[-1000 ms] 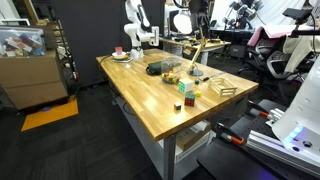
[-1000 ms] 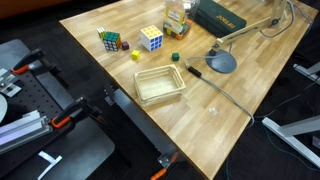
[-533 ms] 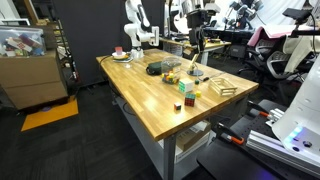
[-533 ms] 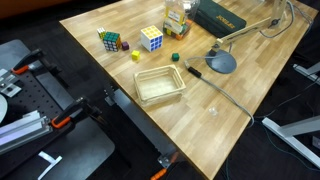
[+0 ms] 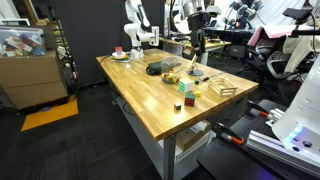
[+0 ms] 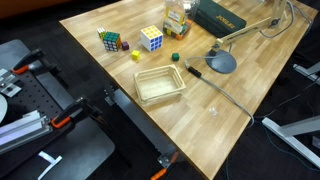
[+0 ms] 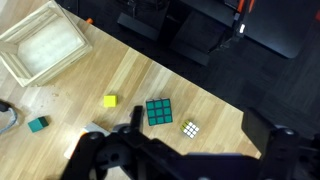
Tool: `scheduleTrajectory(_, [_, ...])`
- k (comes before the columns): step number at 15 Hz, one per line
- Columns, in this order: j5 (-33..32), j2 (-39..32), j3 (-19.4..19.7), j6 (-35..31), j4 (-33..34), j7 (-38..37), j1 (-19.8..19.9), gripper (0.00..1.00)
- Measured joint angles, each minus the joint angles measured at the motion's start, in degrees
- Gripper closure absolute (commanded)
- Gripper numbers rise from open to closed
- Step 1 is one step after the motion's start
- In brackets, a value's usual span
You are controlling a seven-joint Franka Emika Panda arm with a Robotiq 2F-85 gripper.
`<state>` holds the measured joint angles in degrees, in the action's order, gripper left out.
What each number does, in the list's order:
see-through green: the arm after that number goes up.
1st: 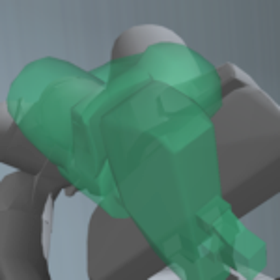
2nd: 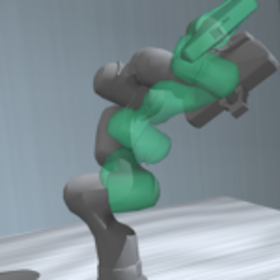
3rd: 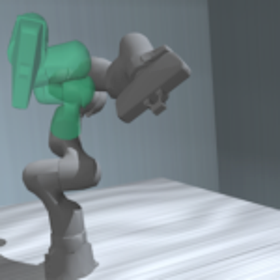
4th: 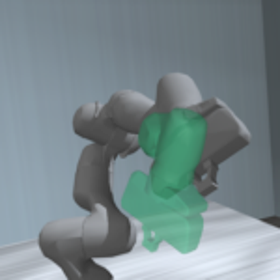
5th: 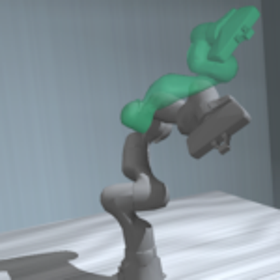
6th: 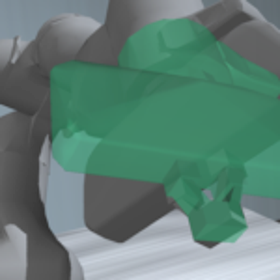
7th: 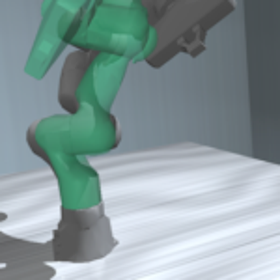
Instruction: Put the smaller Rubik's cube in the wooden box
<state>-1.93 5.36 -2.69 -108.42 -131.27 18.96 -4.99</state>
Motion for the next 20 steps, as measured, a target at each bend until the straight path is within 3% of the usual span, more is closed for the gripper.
scheduleTrajectory(4, [0.5, -1.1, 0.0, -4.4, -1.1, 0.0, 0.0, 0.0])
scheduleTrajectory(10, [1.5, -3.3, 0.3, -15.3, -8.7, 1.2, 0.2, 0.0])
scheduleTrajectory(20, [1.5, -5.0, 0.4, -16.4, -10.8, 4.6, 0.2, 0.0])
